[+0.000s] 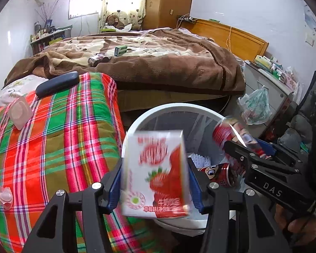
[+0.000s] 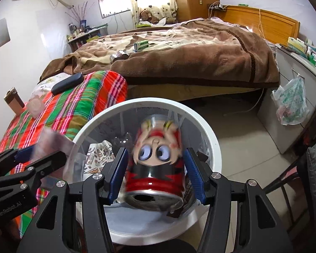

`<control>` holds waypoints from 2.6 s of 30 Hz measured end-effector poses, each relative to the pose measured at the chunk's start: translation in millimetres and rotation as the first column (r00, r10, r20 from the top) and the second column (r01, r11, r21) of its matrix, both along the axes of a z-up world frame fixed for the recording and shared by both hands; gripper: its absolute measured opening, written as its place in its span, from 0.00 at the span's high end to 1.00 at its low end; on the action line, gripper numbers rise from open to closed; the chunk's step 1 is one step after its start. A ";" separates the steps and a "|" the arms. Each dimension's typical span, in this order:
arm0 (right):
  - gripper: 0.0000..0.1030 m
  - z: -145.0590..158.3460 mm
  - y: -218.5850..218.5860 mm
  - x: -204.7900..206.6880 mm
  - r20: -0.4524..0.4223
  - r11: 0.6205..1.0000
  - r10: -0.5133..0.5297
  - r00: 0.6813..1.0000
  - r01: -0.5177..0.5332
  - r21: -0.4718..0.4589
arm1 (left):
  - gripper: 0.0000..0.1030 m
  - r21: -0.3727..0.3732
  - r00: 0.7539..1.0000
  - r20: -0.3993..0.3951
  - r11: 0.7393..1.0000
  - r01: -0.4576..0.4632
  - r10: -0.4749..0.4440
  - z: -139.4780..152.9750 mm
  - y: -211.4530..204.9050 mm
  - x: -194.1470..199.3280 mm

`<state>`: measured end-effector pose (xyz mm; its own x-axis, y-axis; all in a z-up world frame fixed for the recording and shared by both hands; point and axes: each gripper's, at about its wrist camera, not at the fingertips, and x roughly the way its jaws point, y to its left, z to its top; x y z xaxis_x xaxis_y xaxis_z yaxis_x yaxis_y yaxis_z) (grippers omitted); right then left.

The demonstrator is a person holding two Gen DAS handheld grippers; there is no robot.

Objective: Collect trash
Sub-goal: 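Carry the can and milk carton over the white bin and open both tools, then move both tools back over the plaid cloth toward the remaining cups, then grasp the clear plastic cup with the left tool while the right tool grasps the white yogurt cup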

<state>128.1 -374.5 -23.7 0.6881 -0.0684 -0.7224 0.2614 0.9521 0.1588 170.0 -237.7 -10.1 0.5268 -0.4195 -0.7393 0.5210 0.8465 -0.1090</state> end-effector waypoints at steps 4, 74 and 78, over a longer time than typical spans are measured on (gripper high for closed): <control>0.44 3.2 -0.3 -3.0 0.013 1.000 0.000 1.000 0.000 -0.010 | 0.37 -0.012 1.000 0.000 1.000 -0.007 0.007 1.1 3.8 1.9; 0.43 19.0 185.7 108.5 0.127 0.904 0.419 0.899 -0.426 0.030 | 0.36 0.076 0.862 -0.045 0.862 -0.502 0.506 -37.4 261.5 62.4; 0.43 16.7 194.0 123.7 0.114 0.897 0.437 0.892 -0.442 0.020 | 0.47 0.075 0.866 -0.051 0.867 -0.493 0.497 -41.0 264.5 65.5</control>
<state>251.8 -180.5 -6.9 0.7115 0.2887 -0.6406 -0.2021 0.9573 0.2069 235.5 26.8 -51.1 0.6025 -0.0721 -0.7949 0.0247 0.9971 -0.0717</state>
